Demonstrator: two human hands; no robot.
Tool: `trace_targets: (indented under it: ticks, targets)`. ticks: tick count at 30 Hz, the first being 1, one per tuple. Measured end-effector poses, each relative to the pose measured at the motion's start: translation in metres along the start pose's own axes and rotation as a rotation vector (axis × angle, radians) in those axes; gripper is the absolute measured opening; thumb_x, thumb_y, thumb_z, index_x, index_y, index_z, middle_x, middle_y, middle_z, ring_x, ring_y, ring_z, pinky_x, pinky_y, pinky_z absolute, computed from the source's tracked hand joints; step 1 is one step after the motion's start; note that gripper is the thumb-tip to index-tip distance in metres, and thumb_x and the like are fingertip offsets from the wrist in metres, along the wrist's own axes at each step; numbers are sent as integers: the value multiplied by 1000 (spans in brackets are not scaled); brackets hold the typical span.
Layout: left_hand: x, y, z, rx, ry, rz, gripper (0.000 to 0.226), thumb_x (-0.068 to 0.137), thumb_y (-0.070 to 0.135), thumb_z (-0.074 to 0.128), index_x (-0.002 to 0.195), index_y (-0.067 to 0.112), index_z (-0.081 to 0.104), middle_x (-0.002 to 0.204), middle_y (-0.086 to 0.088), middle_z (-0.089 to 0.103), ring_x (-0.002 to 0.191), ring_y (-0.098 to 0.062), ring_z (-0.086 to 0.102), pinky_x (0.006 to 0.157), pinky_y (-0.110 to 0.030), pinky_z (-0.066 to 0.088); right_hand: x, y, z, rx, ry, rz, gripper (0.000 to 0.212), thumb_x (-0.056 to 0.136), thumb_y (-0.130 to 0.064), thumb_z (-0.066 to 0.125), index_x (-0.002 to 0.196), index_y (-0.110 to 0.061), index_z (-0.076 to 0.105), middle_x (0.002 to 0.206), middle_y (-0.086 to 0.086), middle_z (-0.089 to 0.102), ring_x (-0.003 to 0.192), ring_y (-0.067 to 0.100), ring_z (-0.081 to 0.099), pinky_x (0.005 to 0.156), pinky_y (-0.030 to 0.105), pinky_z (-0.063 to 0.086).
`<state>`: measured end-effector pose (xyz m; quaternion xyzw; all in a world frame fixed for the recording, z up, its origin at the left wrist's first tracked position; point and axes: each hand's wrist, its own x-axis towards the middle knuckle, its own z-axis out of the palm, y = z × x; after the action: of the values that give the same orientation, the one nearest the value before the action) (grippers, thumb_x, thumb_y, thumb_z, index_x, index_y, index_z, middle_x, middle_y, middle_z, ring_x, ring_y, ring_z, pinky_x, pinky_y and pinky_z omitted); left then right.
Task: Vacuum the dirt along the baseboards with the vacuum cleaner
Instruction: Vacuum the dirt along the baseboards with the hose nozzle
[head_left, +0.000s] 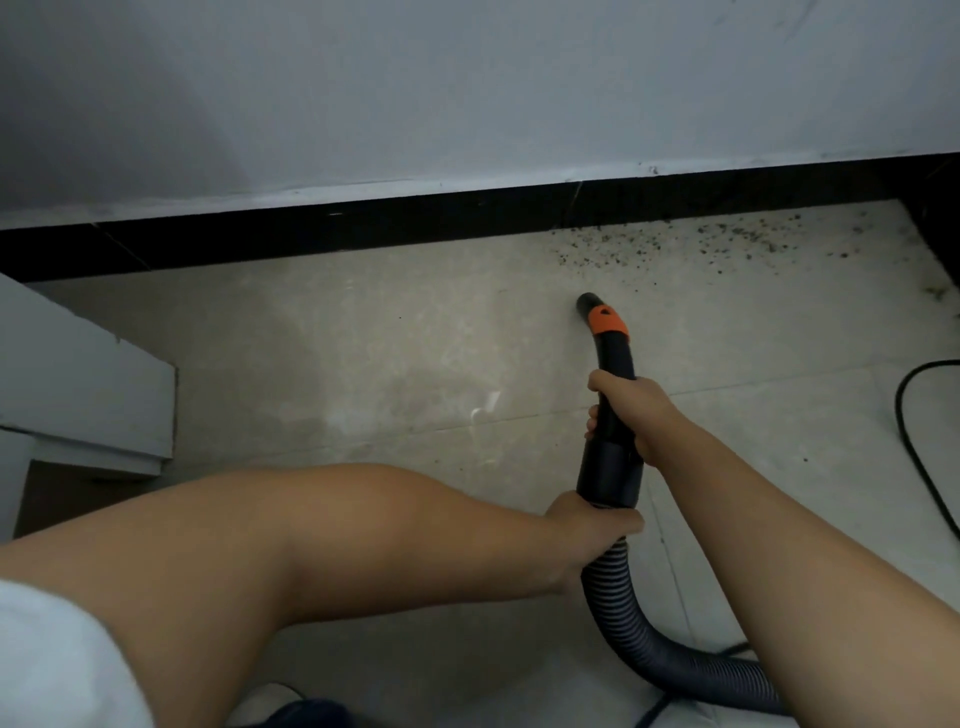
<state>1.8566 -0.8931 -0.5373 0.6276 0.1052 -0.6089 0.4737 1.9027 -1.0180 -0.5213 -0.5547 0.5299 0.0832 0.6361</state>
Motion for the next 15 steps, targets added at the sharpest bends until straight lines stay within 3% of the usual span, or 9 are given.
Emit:
trace_targets:
  ticks: [3,11,15]
  targets:
    - [1,10,1,-12,7,-1,29,82,14,67,110,8,60,92,-8,61,86,-23,60,81,-32,52,6,-8,-1,15,-6,-5,16,85,-11,62,96,-5,51,66,12,55,50,22,54,56,34,52]
    - [6,21,0,-32,41,-19,10,84,12,66,88,14,57,79,-5,59,72,-17,59,72,-30,51,13,-19,2,13,-74,6,14,86,-10,61,92,-6,49,68,13,54,52,22,53,55,32,53]
    - [7,31,18,45,73,-30,14,81,14,68,92,12,60,90,-9,61,86,-24,60,83,-35,54,14,-25,-20,41,-88,34,15,87,-10,60,94,-4,49,69,13,54,53,22,54,55,32,52]
